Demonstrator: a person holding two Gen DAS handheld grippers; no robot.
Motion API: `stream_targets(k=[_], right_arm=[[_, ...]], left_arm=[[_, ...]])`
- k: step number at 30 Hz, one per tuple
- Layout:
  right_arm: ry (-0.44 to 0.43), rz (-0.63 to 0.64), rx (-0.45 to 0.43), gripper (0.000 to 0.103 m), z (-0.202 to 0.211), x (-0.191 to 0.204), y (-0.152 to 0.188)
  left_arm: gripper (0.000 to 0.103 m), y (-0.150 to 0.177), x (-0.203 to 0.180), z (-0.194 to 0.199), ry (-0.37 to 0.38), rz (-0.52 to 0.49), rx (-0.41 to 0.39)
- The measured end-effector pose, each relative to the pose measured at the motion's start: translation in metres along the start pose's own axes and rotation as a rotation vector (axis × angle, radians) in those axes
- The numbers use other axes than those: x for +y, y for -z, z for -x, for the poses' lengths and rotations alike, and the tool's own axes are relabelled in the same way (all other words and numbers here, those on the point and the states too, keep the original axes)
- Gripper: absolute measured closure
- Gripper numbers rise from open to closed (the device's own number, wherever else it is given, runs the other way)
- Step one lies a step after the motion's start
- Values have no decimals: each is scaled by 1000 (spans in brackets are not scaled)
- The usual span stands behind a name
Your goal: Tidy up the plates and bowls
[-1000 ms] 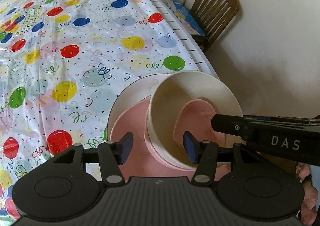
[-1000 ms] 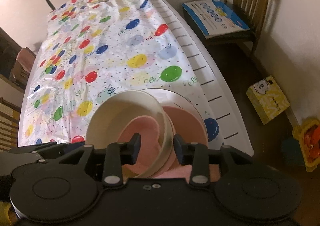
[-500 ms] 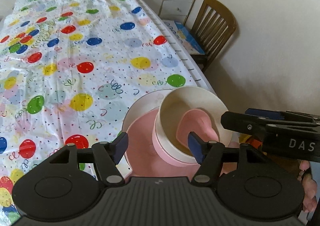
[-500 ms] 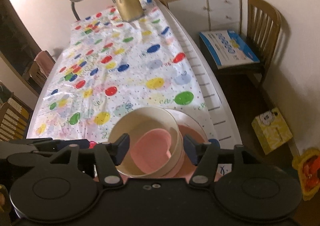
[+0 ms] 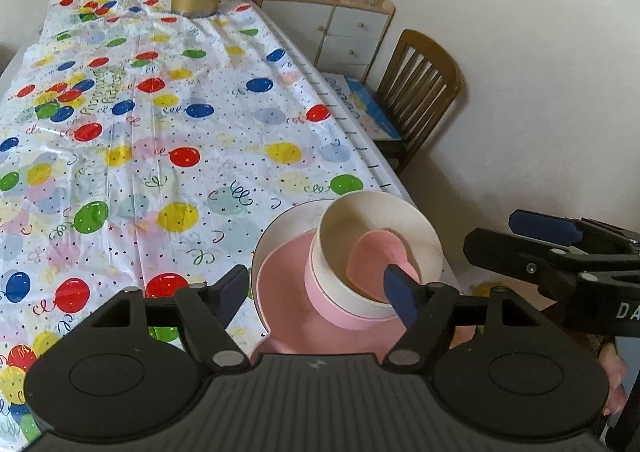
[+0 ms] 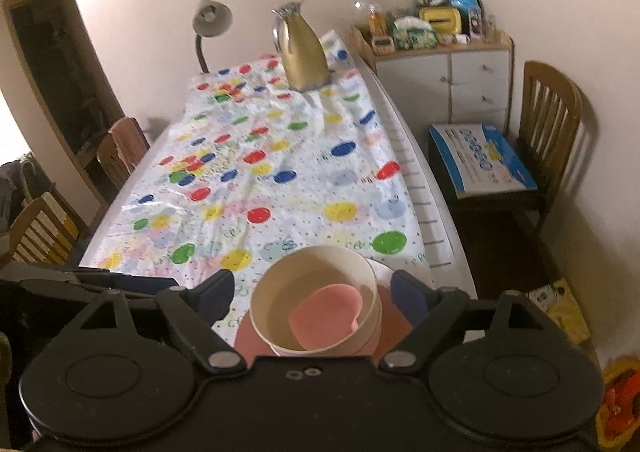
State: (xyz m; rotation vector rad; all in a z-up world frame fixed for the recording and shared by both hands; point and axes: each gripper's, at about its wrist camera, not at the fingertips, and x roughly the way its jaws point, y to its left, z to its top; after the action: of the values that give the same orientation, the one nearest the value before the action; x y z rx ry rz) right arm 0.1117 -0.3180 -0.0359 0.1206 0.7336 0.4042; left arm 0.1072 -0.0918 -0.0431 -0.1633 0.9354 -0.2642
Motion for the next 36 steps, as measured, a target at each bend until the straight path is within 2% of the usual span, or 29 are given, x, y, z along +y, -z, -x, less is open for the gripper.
stream_targets(k=[3, 5, 7, 11, 16, 36], right_arm=[[-18, 10, -33, 12, 9, 4, 4], [-21, 26, -63, 5, 15, 7, 7], [-23, 39, -90, 5, 20, 12, 11], [-45, 22, -106, 2, 25, 18, 17], [-14, -7, -122, 0, 30, 24, 27], [74, 23, -173, 0, 47, 58, 64]], left_arm=[[27, 4, 1, 7, 16, -15, -20], [20, 7, 1, 12, 24, -28, -36], [19, 11, 4, 17, 25, -32, -47], [1, 19, 11, 24, 25, -28, -58], [1, 31, 18, 35, 21, -25, -69], [1, 69, 32, 64, -33, -29, -64]])
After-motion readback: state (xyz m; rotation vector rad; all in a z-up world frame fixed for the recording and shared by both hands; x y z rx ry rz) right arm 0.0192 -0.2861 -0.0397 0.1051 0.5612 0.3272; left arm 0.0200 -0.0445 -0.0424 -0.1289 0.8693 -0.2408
